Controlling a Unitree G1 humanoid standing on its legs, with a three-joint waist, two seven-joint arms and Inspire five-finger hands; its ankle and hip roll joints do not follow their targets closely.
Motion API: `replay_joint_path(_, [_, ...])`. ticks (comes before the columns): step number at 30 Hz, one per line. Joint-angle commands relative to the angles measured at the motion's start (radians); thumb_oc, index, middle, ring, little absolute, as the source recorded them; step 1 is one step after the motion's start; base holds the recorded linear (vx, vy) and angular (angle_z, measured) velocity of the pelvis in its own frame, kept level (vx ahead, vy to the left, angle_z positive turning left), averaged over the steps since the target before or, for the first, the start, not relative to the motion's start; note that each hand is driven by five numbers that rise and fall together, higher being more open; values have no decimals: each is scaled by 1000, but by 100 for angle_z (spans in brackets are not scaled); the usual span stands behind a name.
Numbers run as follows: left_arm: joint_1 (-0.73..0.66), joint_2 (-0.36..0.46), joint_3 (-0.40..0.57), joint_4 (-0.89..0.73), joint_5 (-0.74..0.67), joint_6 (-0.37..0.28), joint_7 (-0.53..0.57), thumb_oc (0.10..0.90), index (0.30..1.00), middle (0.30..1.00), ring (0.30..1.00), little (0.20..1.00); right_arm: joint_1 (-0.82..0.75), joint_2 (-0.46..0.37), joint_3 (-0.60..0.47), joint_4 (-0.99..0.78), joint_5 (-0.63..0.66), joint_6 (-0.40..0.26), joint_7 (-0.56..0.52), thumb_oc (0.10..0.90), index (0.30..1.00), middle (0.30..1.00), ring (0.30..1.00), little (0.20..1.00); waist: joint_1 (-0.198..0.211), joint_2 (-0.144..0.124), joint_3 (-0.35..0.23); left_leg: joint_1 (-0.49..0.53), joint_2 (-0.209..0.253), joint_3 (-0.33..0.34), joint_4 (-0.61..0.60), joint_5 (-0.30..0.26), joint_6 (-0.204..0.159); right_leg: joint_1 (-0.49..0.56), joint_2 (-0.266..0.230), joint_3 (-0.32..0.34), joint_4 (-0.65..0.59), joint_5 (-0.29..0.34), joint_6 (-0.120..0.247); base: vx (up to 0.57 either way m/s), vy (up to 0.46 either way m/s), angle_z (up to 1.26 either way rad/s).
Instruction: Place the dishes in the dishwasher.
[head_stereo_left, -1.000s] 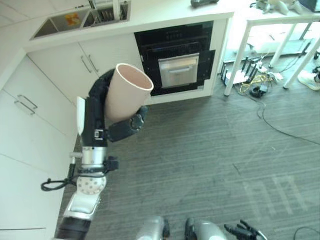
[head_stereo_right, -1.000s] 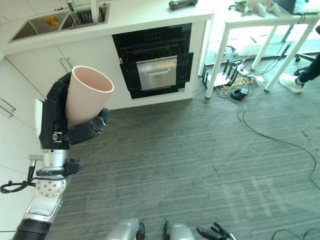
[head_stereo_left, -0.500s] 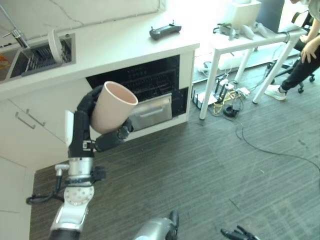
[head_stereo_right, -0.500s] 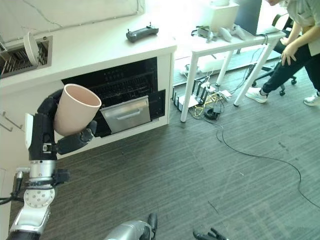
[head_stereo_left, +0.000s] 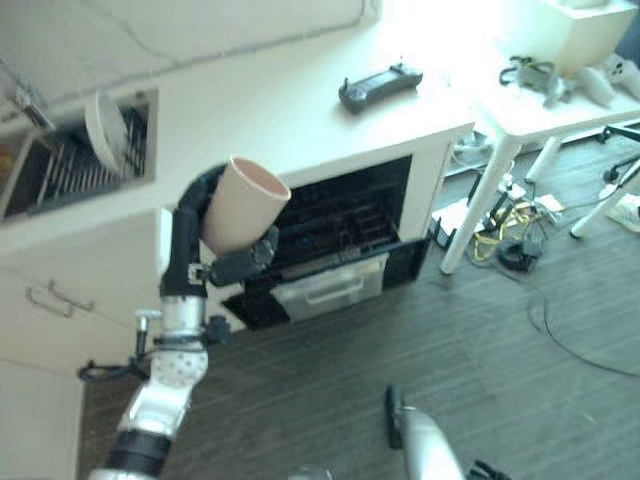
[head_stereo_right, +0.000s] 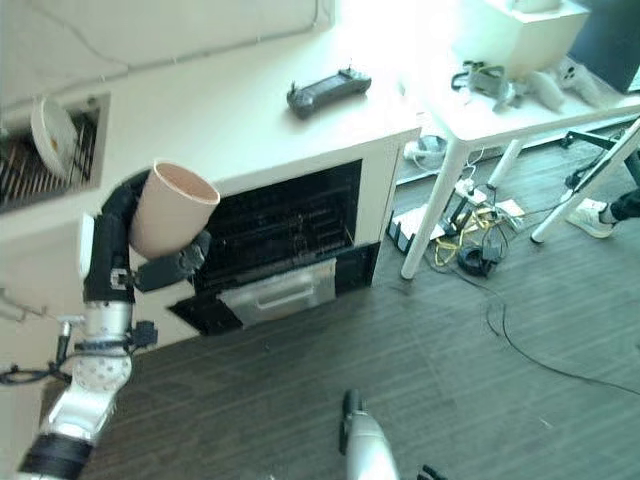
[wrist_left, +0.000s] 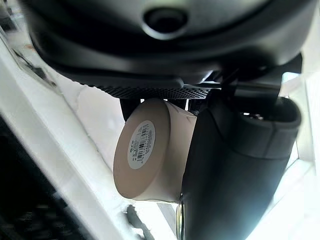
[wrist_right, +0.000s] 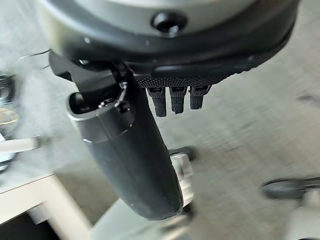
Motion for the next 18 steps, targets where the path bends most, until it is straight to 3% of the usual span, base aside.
replay_joint_path(1, [-142,55,95,-163,14,-68,60,400,300,300,300,300,-15,-15,8,9,9,-25,-9,800,900,900,900,900,-9,-56,-39,-85,-55,42,-140,-26,146,178,-66,14,-170,-117,158,318,-238,-27])
replay_joint_path(2, [-139,50,98,-174,9,-66,53,400,300,300,300,300,-17,-20,8,2,14,-27,-10,800,900,900,900,900,-3,-62,-32,-89,-55,57,-127,23,136,199,-64,17,-170,-131,149,319,-284,-3])
replay_joint_path(3, [-148,40,97,-180,-26,-74,22,400,300,300,300,300,-20,-27,2,-2,38,-33,-22,800,900,900,900,900,-3,-71,-11,-174,-31,128,-24,74,116,242,-66,-9,-170,-152,125,222,-221,12])
replay_joint_path(5, [-168,39,86,-177,-52,-87,2,400,300,300,300,300,-18,-33,-13,-8,68,-33,-29,800,900,900,900,900,1,-75,-2,-227,-38,151,-62,74,118,262,-73,-35,-170,-163,125,105,-73,38])
replay_joint_path(6, [-177,43,82,-173,-59,-96,-7,400,300,300,300,300,-18,-37,-22,-7,68,-36,-23,800,900,900,900,900,1,-67,5,-256,-47,160,-140,72,113,274,-71,-47,-170,-174,133,53,53,63])
replay_joint_path(9, [-196,43,61,-165,-62,-104,-10,400,300,300,300,300,-12,-42,-26,-2,66,-45,-25,800,900,900,900,900,-5,-56,22,-377,-8,194,-140,116,76,300,-62,-63,-170,-202,129,39,56,52])
replay_joint_path(15, [-200,23,49,-131,-18,-134,5,400,300,300,300,300,-11,-27,-16,12,51,-33,-45,800,900,900,900,900,-10,-37,-14,-379,7,169,-140,61,98,279,-83,-104,-170,-215,137,28,133,-12])
replay_joint_path(18, [-185,36,54,-125,-11,-135,13,400,300,300,300,300,0,-7,-17,15,121,-88,-79,800,900,900,900,900,-8,-35,-39,-361,5,171,-140,37,107,280,-89,-121,-170,-212,147,7,108,-5])
